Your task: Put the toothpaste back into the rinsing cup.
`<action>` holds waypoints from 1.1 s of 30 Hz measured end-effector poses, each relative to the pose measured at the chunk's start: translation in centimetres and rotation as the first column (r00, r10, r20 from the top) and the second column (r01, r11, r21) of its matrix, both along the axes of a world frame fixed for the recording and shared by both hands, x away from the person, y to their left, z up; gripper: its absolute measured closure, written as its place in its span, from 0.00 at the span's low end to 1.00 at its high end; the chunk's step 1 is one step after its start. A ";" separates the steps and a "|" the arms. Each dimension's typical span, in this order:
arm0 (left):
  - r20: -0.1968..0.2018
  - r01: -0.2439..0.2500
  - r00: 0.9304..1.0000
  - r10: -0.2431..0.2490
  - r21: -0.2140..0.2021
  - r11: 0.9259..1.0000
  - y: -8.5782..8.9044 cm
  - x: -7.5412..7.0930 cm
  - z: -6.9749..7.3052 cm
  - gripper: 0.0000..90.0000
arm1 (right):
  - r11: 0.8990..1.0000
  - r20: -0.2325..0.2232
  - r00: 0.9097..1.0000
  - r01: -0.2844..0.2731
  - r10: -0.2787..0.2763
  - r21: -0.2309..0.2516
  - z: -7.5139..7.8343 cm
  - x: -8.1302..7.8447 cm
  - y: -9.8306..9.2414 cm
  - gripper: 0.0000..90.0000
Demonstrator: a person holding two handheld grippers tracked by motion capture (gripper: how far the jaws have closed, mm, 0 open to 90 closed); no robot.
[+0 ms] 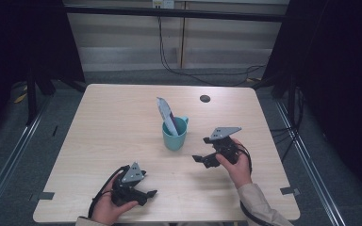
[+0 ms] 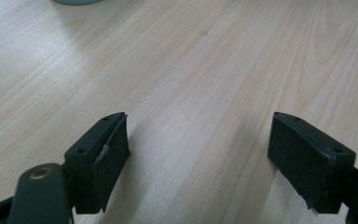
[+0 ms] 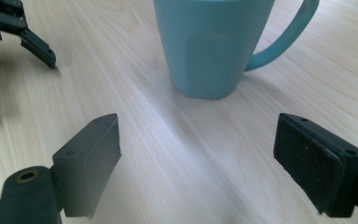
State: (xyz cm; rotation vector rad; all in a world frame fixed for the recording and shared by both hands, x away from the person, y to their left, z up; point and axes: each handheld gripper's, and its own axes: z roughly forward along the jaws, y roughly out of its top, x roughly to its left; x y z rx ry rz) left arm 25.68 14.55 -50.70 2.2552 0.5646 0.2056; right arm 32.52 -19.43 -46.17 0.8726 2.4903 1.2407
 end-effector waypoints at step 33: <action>0.000 0.000 1.000 0.000 0.000 1.000 0.0 0.0 0.0 0.22 | 0.997 -0.050 0.999 0.013 -0.017 -0.079 -3.2 -2.9 -2.9 0.16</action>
